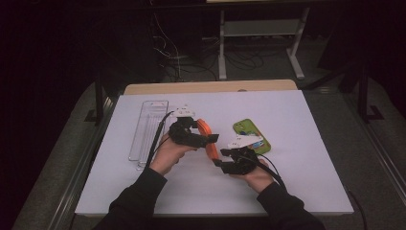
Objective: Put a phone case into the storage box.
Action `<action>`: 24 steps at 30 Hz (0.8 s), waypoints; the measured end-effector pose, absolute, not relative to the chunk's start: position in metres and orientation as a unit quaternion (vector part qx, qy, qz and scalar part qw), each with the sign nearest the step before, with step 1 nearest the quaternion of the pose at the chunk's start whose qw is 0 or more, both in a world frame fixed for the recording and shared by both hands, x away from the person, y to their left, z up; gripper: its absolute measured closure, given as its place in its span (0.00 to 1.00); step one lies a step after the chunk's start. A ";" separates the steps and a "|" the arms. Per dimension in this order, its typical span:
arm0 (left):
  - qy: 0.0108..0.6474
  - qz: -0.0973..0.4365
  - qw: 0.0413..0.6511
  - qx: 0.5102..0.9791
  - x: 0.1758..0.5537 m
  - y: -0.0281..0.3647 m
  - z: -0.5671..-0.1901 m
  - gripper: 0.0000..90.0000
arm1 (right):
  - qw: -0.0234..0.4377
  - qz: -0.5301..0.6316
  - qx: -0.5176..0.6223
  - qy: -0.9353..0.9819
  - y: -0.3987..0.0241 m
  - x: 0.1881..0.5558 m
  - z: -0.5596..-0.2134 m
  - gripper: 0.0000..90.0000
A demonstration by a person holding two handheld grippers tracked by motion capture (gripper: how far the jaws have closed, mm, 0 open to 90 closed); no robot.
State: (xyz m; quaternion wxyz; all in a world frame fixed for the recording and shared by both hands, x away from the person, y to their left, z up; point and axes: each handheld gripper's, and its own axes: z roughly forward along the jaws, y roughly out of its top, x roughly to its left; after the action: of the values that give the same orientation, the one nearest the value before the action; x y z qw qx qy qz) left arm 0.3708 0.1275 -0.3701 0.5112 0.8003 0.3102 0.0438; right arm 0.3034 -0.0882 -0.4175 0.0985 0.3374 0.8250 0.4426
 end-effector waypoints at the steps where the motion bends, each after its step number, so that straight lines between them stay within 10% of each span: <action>1: 0.312 0.043 0.511 0.800 0.371 0.128 -0.370 0.16 | 0.099 0.439 0.340 0.826 -0.091 0.302 -0.417 0.49; 24: 0.324 0.060 0.500 0.801 0.374 0.144 -0.353 0.16 | 0.131 0.404 0.361 0.830 -0.174 0.277 -0.433 0.08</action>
State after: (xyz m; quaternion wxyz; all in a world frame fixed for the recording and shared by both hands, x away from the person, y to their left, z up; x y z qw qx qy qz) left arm 0.3739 0.1440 -0.3529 0.5001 0.8009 0.3238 0.0601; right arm 0.2768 -0.1739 -0.4331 0.1309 0.3614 0.8299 0.4043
